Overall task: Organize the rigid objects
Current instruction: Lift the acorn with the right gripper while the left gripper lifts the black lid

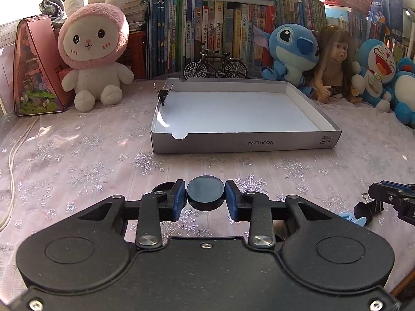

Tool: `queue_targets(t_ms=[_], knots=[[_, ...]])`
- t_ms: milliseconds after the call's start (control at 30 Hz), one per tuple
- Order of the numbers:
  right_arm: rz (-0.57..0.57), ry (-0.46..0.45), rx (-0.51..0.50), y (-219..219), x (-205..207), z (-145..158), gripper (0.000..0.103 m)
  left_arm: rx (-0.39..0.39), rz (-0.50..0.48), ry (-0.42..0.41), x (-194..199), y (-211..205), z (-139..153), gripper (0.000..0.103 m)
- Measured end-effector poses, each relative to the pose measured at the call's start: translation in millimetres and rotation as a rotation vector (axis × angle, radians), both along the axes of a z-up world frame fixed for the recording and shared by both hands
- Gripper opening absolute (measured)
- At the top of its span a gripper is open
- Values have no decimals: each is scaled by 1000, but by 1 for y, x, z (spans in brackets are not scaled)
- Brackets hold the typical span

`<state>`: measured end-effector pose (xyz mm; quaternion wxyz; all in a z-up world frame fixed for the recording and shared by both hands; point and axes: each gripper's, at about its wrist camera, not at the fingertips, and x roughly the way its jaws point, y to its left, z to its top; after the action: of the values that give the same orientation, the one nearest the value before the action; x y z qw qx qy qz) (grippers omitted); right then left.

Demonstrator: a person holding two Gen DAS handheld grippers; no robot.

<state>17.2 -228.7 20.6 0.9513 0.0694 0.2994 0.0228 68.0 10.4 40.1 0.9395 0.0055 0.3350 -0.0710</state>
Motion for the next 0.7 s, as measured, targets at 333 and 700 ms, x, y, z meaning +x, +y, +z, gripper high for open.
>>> queue_targets(t_ms=[333, 700], knots=[[37, 24, 41, 2, 32, 13, 25, -121, -19, 58, 29, 18, 19, 32], [71, 69, 83, 0, 58, 21, 25, -206, -48, 149, 56, 28, 21, 32]])
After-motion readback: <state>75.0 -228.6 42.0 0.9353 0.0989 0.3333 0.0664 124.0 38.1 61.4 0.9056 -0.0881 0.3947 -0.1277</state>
